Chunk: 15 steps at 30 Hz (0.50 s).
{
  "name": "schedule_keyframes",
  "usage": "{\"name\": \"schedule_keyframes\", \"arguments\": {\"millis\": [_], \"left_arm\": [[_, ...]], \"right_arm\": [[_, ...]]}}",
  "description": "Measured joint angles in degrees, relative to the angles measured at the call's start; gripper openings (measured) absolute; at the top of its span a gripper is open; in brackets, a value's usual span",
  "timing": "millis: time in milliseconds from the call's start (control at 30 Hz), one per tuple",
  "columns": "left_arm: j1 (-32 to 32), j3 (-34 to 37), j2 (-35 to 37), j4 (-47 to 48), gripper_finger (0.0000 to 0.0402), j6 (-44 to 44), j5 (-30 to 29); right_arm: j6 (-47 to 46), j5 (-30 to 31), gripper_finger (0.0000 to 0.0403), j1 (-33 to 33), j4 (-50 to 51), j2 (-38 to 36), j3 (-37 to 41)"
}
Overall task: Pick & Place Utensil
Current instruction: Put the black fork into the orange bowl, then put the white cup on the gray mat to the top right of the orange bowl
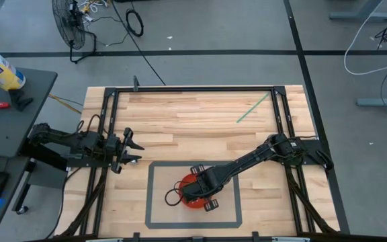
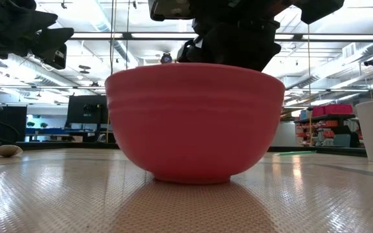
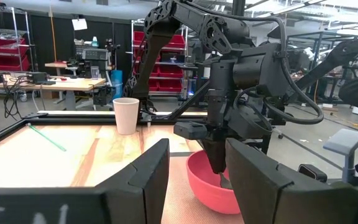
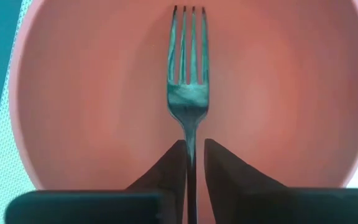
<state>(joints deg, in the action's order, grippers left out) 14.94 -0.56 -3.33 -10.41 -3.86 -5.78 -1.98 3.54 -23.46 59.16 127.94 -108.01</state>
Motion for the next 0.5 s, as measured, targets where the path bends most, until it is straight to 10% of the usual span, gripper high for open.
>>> {"name": "schedule_keyframes", "arguments": {"millis": [500], "left_arm": [[0.0,0.0,0.0,0.0,0.0163,0.0,0.0]], "right_arm": [[-0.5,0.0,0.0078,0.0,-0.1,0.0,0.0]]}}
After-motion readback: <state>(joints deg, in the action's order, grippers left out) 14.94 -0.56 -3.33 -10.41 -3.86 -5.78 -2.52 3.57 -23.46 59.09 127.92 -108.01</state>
